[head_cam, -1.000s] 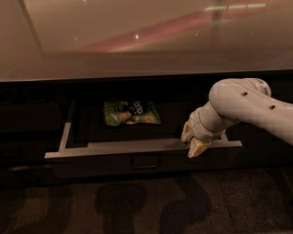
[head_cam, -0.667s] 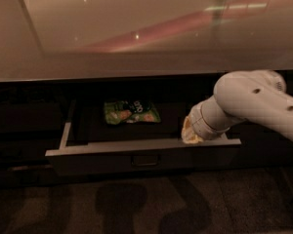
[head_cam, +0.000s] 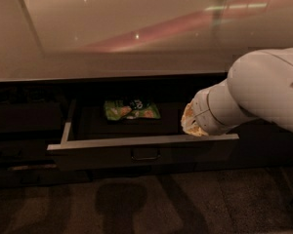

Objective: Open top drawer

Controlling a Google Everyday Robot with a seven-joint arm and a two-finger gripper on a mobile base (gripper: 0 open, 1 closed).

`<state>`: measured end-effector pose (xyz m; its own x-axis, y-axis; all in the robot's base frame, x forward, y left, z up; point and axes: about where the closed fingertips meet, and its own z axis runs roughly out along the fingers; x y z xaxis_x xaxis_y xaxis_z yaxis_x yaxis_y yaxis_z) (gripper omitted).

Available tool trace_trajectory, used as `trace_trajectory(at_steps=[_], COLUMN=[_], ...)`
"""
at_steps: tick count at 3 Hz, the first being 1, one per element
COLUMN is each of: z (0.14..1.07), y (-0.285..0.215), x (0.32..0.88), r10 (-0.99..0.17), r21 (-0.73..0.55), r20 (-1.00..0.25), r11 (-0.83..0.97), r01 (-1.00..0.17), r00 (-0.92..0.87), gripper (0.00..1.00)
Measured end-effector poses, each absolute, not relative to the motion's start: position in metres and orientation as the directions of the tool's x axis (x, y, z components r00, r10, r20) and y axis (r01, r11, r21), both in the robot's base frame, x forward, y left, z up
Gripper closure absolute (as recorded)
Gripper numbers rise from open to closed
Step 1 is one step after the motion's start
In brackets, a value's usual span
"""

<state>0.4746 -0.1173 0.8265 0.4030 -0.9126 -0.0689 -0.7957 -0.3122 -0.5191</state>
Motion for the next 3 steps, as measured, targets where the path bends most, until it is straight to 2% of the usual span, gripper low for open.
trace_trajectory(at_steps=[1, 3], z=[0.827, 0.876], y=[-0.118, -0.151], x=[0.475, 0.526], r10=[-0.913, -0.960], r21=[-0.519, -0.516], r20=[-0.069, -0.052], r11=[-0.311, -0.209], r01=[-0.796, -0.831], r00=[0.401, 0.274], gripper=[1.00, 1.00])
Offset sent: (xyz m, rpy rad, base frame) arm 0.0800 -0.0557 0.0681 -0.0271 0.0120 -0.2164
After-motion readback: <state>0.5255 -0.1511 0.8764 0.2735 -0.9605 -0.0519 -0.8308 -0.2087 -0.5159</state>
